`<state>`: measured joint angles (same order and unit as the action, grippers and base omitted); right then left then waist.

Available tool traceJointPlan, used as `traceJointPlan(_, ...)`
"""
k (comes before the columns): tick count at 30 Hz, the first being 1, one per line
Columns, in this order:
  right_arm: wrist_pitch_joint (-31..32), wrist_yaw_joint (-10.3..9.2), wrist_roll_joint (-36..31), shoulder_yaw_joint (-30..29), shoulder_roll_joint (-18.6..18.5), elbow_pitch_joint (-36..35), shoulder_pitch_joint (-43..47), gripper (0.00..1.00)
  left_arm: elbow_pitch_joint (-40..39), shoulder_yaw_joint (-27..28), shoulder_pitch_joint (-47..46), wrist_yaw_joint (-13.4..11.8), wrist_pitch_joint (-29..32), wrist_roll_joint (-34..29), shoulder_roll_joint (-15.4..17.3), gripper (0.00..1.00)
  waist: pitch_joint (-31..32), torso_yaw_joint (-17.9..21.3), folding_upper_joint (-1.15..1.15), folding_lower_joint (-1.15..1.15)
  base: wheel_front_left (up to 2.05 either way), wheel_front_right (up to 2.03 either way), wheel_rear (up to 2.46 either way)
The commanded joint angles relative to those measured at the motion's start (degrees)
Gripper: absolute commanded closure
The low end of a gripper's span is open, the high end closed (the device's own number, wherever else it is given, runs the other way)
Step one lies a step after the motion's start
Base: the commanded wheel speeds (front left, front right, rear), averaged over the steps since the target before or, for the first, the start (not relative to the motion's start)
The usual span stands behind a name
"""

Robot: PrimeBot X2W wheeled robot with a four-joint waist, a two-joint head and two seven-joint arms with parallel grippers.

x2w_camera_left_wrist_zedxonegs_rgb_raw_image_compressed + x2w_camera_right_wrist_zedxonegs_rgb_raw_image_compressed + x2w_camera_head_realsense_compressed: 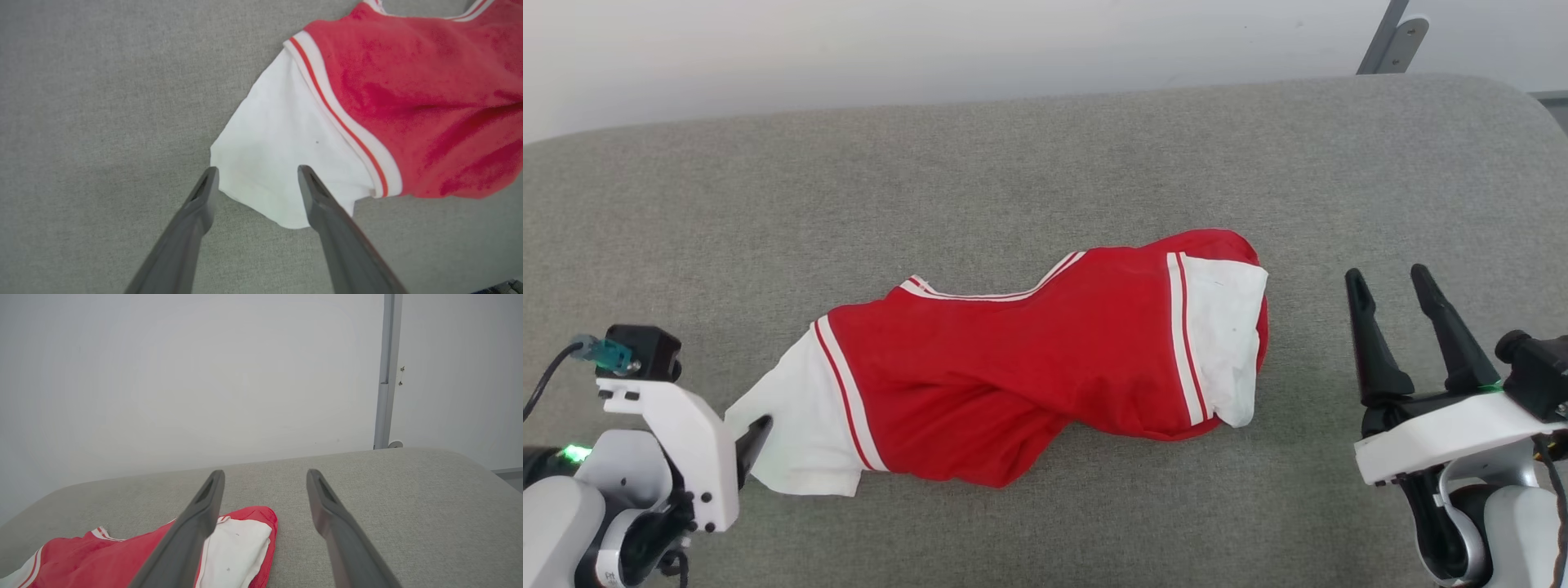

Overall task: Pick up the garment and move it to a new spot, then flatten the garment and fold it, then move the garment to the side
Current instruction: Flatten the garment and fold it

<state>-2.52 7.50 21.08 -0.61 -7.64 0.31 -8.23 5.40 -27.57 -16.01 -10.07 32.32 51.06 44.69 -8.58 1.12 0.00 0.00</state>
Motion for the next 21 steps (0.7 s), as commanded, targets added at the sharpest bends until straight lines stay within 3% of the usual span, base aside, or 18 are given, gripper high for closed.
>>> traceJointPlan(1, 0.54, -0.02, 0.31, 0.25, 0.05, 0.00, 0.51, 0.00, -1.49, 0.40, 0.43, -0.30, -1.13, -0.03, -0.24, 0.00, 0.02, 0.15, 0.00, 0.00, 0.00, 0.00, 0.00)
traceJointPlan(8, 2.10, -0.02, 0.62, 0.58, -0.28, 0.33, 0.53, 0.00, -4.84, 1.98, 1.10, 1.43, -10.17, -2.13, -1.73, 0.00, -0.62, 0.16, 0.00, 0.00, 0.00, 0.00, 0.00)
traceJointPlan(13, 3.42, -0.02, 1.15, 0.93, -0.59, 0.73, 0.49, 0.00, -5.95, 3.22, 2.11, 2.99, -20.98, -5.53, -3.00, 0.00, -1.21, -0.24, 0.00, 0.00, 0.00, 0.00, 0.00)
traceJointPlan(21, 6.54, -0.02, 2.19, 1.99, -1.52, 1.02, 0.68, 0.00, -5.92, 4.69, 5.30, 3.27, -34.38, -7.82, -6.36, 0.00, -1.61, -1.32, 0.00, 0.00, 0.00, 0.00, 0.00)
